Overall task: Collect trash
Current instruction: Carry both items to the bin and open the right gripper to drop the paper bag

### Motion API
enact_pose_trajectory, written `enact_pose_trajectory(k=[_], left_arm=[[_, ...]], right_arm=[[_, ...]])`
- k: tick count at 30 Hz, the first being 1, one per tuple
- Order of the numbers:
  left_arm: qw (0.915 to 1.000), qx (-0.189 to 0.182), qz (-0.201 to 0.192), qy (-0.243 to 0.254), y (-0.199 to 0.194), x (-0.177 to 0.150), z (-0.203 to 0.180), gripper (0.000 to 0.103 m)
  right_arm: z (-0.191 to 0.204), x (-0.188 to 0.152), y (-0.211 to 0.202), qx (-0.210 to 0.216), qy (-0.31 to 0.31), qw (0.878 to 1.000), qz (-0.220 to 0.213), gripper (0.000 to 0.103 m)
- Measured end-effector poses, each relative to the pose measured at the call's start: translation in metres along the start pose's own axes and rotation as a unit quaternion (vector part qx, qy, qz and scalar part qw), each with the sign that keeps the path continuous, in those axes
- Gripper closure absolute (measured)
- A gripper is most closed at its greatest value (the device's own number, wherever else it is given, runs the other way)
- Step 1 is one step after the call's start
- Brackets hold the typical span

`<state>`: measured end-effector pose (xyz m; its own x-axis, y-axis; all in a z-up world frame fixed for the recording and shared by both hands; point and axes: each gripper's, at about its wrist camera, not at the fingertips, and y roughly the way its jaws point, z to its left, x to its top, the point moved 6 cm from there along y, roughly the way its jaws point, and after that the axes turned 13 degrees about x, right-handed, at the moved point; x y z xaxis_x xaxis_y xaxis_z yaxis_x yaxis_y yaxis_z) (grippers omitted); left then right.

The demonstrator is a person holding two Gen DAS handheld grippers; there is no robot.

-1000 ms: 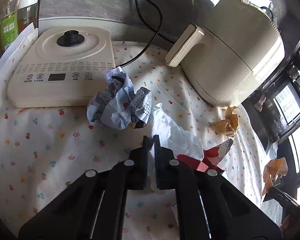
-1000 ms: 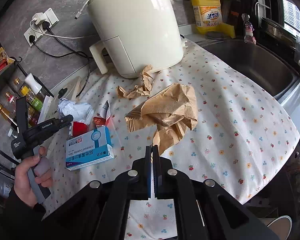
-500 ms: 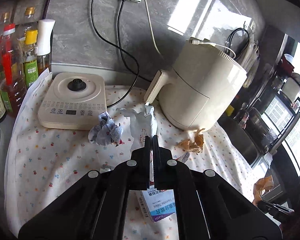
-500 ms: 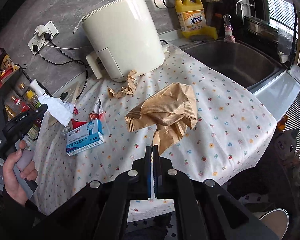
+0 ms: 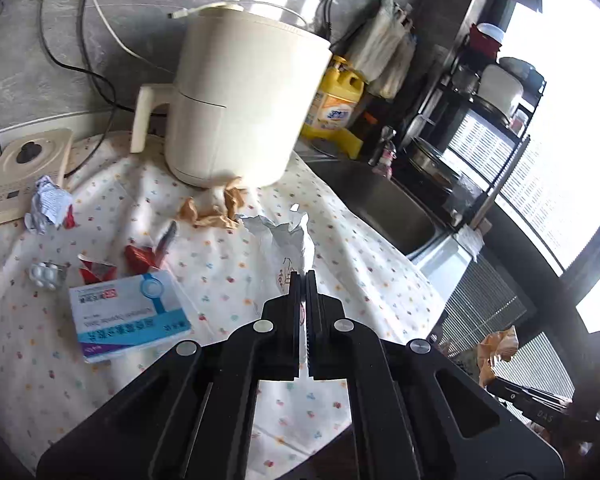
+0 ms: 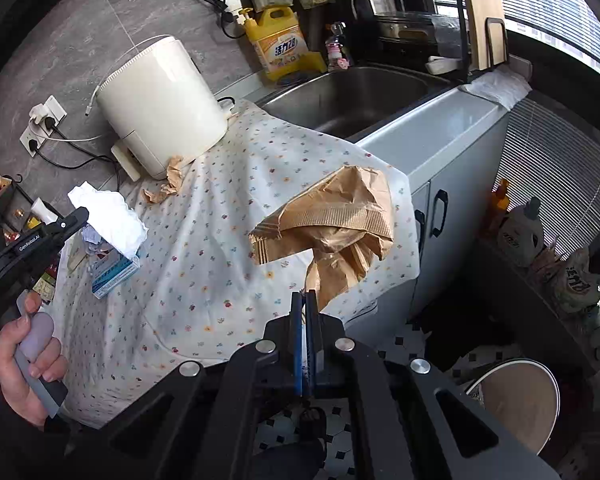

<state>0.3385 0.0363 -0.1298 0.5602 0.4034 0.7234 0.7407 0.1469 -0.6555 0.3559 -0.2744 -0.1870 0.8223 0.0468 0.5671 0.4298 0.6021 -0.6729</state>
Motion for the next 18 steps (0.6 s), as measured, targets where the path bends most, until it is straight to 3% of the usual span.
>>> enact_pose_trajectory(k=[8,18], left_arm=[[0.9930,-0.074,0.057,0.072,0.009,-0.062,-0.111,0.100],[0.9728,-0.130,0.130,0.141,0.008,-0.151,-0.212,0.100]], right_arm=[[-0.084,-0.043,-0.059,-0.053,0.074,0.996,-0.018,0.100],[-0.174,-0.117,-0.105,-0.102,0.164,0.981,-0.008,0.100]])
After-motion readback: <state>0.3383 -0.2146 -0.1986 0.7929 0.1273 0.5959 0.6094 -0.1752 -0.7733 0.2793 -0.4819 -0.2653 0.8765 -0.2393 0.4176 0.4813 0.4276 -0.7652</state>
